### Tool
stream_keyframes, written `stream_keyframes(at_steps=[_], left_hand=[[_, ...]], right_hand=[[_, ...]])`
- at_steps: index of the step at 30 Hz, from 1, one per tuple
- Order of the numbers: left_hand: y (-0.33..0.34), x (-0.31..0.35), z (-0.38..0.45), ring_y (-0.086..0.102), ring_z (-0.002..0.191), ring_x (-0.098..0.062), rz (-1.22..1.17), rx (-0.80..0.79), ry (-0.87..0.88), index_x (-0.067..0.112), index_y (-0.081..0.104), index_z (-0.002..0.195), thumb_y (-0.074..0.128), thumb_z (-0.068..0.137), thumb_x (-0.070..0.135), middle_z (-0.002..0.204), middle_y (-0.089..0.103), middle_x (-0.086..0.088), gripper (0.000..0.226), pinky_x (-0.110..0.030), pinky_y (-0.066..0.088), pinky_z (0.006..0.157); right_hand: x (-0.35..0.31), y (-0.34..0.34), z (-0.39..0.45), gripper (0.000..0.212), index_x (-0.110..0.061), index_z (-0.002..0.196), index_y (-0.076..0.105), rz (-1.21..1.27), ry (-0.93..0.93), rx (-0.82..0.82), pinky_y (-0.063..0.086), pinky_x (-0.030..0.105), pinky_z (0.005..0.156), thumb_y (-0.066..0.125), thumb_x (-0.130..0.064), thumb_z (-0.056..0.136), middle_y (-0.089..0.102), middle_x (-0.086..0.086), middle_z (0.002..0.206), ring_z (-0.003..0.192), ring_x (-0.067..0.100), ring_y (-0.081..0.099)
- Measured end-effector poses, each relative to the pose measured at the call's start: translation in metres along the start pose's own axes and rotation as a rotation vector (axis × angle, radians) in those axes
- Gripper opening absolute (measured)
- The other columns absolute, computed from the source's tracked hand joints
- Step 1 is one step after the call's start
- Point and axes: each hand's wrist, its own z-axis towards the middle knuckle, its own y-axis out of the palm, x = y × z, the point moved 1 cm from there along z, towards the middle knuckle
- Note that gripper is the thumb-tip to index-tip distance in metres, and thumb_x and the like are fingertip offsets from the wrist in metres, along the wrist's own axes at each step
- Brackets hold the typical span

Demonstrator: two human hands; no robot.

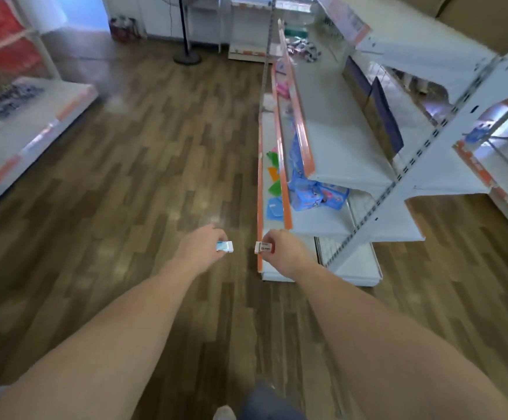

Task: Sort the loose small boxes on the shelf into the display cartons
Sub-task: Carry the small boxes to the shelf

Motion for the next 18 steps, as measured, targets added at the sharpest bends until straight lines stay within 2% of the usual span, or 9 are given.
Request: stream_keyframes(at_steps=[3, 7, 11, 14, 18], left_hand=[[-0.011, -0.021, 0.05, 0.058, 0.102, -0.019, 0.023, -0.018, 0.0, 0.026, 0.063, 0.113, 0.064, 0.09, 0.03, 0.109, 0.053, 0.004, 0.024, -0.028, 0.038, 0.071], [-0.025, -0.045, 0.129, 0.058, 0.104, -0.019, 0.056, -0.027, -0.013, 0.025, 0.063, 0.114, 0.062, 0.09, 0.03, 0.11, 0.054, 0.003, 0.024, -0.029, 0.043, 0.076], [-0.05, -0.058, 0.218, 0.058, 0.107, -0.02, 0.115, -0.013, 0.003, 0.027, 0.062, 0.116, 0.062, 0.09, 0.033, 0.111, 0.054, 0.002, 0.027, -0.031, 0.045, 0.08], [-0.08, -0.06, 0.282, 0.057, 0.108, -0.02, 0.127, -0.003, 0.027, 0.029, 0.061, 0.12, 0.062, 0.09, 0.033, 0.114, 0.054, 0.002, 0.031, -0.031, 0.045, 0.082], [-0.115, -0.079, 0.354, 0.058, 0.108, -0.019, 0.088, 0.058, 0.009, 0.029, 0.062, 0.123, 0.066, 0.088, 0.033, 0.115, 0.056, 0.004, 0.035, -0.031, 0.046, 0.085]], right_hand=[[-0.008, -0.008, 0.06, 0.014, -0.021, 0.102, 0.063, -0.002, -0.006, 0.009, 0.052, 0.035, 0.077, 0.067, -0.027, 0.09, 0.061, 0.0, 0.099, 0.09, 0.02, 0.06], [-0.015, -0.018, 0.145, 0.016, -0.023, 0.107, 0.062, 0.024, -0.029, 0.027, 0.045, 0.027, 0.072, 0.067, -0.028, 0.092, 0.058, -0.003, 0.101, 0.088, 0.016, 0.057], [-0.017, -0.033, 0.24, 0.016, -0.021, 0.104, 0.064, 0.018, -0.066, 0.035, 0.048, 0.03, 0.074, 0.068, -0.027, 0.089, 0.061, 0.0, 0.101, 0.092, 0.019, 0.061], [-0.028, -0.057, 0.313, 0.019, -0.021, 0.105, 0.066, 0.013, -0.106, 0.044, 0.053, 0.036, 0.082, 0.07, -0.028, 0.087, 0.063, 0.002, 0.103, 0.095, 0.022, 0.062], [-0.054, -0.088, 0.4, 0.028, -0.017, 0.115, 0.066, 0.041, -0.143, 0.07, 0.052, 0.039, 0.091, 0.069, -0.028, 0.089, 0.063, 0.005, 0.112, 0.101, 0.024, 0.062]])
